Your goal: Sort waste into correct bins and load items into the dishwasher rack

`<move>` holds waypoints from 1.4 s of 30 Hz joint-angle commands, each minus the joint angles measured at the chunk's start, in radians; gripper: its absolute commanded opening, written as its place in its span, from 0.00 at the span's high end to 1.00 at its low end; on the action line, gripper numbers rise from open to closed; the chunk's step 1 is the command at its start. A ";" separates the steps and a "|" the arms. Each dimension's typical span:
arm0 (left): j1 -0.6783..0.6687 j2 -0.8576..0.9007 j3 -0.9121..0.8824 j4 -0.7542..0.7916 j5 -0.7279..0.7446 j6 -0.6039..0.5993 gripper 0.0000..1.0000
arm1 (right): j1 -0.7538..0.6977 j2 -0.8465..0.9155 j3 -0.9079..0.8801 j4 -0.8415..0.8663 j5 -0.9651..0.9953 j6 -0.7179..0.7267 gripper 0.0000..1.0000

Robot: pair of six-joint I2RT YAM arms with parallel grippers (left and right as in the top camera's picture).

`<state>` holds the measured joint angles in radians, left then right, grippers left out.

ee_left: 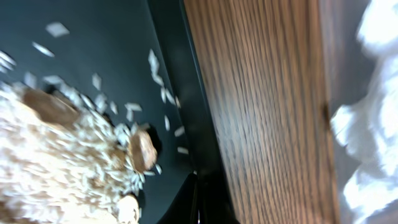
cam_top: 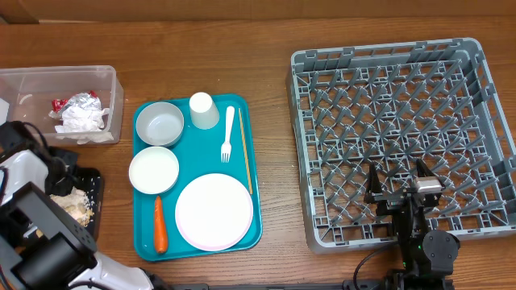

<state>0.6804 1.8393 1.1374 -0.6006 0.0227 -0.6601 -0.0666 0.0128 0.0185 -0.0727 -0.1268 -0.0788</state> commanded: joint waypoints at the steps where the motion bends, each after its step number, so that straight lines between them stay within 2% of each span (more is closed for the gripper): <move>1: -0.053 0.048 -0.005 0.005 -0.003 -0.020 0.96 | -0.006 -0.010 -0.011 0.003 -0.006 0.000 0.00; 10: -0.129 0.051 -0.005 0.014 -0.004 -0.020 0.96 | -0.006 -0.010 -0.011 0.003 -0.006 0.000 0.00; 26: -0.131 0.049 -0.005 -0.109 0.004 -0.011 0.96 | -0.006 -0.010 -0.011 0.003 -0.006 0.000 0.00; 42: -0.131 0.012 -0.001 -0.132 0.049 0.014 0.96 | -0.006 -0.010 -0.011 0.003 -0.006 0.000 0.00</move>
<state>0.5556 1.8778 1.1416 -0.7219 0.0532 -0.6552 -0.0666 0.0128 0.0185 -0.0731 -0.1272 -0.0784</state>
